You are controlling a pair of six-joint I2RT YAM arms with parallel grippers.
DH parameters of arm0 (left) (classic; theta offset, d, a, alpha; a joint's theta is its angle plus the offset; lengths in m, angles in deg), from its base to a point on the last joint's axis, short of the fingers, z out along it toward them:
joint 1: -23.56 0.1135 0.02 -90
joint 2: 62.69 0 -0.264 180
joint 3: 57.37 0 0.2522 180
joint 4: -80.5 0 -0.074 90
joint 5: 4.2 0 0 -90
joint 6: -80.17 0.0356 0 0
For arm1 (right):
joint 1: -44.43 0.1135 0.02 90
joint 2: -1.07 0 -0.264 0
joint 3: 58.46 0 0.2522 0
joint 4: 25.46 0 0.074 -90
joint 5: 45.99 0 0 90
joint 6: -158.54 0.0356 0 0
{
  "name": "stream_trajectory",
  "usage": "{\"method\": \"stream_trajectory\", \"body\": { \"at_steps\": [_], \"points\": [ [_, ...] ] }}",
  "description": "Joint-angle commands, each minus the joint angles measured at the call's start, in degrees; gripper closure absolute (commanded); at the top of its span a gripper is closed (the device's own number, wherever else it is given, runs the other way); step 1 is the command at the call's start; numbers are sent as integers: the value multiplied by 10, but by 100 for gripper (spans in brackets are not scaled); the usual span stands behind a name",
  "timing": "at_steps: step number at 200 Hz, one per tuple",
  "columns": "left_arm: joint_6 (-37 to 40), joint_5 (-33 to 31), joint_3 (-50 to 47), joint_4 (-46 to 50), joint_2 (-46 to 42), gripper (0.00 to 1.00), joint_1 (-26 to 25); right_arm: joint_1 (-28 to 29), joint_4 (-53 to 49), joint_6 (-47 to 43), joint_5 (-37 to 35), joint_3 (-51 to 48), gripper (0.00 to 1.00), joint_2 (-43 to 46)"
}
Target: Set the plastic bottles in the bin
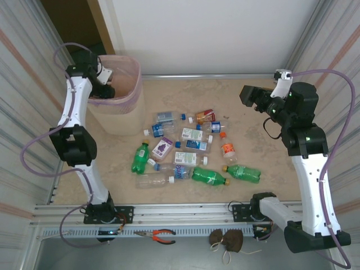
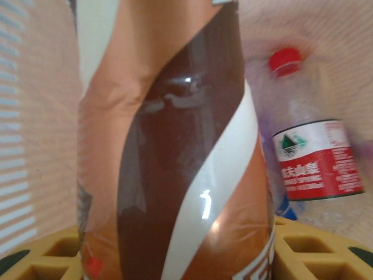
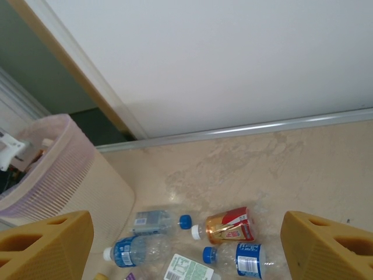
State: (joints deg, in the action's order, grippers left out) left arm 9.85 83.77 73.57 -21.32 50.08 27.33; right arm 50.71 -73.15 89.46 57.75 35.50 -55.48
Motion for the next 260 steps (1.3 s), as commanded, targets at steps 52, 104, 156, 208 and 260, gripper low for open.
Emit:
{"method": "stream_trajectory", "body": {
  "at_steps": [52, 104, 156, 208, 260],
  "points": [
    [-19, -37, -4, 53, 82, 55, 5, -6, 13, 5, 16, -18, 18, 2],
    [-45, -34, -17, 62, 130, 53, 5, -7, 15, 1, 15, -32, 17, -18],
    [-51, 0, -35, 47, 120, 37, 5, -10, -15, -13, 11, -37, 18, -50],
    [-54, 16, -35, 46, 100, 32, 5, -10, -69, -32, 4, -36, 20, -94],
    [-59, 65, -28, 44, 59, 29, 5, 4, -126, -60, -13, -36, 25, -149]
  ]
}}
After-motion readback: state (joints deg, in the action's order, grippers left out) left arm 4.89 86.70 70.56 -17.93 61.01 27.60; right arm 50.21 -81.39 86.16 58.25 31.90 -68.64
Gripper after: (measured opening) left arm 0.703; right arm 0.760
